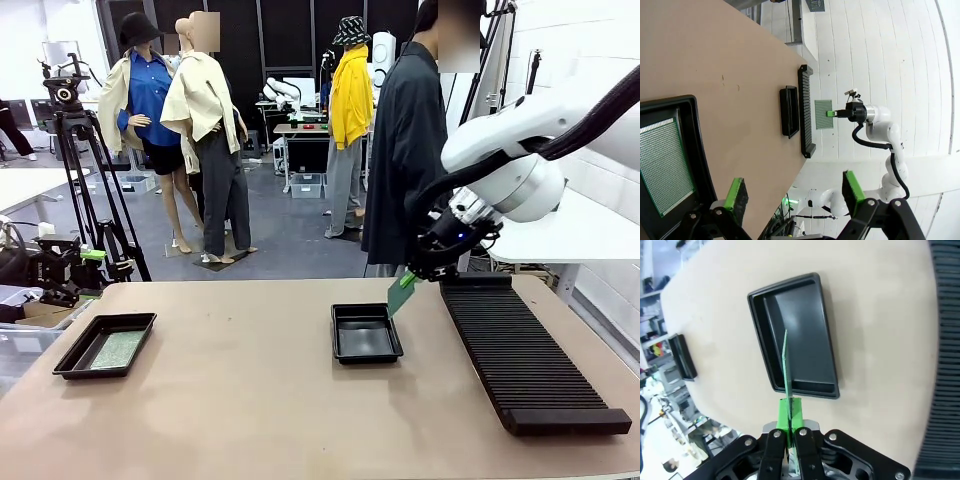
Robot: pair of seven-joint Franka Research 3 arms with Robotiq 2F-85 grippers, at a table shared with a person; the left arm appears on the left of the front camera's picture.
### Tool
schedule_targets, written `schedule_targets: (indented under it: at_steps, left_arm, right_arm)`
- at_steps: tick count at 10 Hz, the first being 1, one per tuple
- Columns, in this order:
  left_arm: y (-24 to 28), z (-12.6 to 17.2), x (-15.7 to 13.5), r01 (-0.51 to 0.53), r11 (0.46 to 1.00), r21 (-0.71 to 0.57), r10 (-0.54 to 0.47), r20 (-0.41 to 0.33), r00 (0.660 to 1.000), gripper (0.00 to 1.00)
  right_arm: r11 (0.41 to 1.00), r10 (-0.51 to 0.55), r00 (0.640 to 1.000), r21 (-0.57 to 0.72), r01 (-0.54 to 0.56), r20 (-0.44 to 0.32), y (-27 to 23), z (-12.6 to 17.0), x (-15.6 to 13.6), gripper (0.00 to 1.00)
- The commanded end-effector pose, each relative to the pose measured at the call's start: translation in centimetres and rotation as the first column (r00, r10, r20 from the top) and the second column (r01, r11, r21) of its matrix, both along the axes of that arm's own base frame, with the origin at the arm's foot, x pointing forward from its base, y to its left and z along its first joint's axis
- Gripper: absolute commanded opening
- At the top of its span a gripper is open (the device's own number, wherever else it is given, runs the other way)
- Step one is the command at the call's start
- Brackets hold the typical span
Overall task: Inspect and transfer BCBs to ESD trays.
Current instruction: Pick up the Blank PCB from the PCB Rack and place it in the right ESD tray.
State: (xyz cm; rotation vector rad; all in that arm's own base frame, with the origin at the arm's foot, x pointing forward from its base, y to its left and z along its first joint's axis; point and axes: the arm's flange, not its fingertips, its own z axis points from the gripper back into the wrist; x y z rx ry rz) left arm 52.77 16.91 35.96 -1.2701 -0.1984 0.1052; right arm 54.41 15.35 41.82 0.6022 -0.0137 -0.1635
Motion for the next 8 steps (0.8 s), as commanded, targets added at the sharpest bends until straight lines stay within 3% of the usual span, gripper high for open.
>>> schedule_targets:
  at_steps: [1, 8]
  left_arm:
    - [-0.1, 0.3, -0.1, -0.003, 1.000, 0.017, 0.003, -0.005, 1.000, 1.00]
    - [-0.1, 0.3, -0.1, -0.003, 1.000, 0.017, 0.003, -0.005, 1.000, 1.00]
  right_arm:
    - [0.999, 0.021, 0.999, 0.024, -0.021, 0.032, 1.7, -1.2, 0.9, 0.00]
    - [0.993, 0.087, 0.996, 0.076, -0.088, 0.013, 6.1, -4.6, 3.0, 0.00]
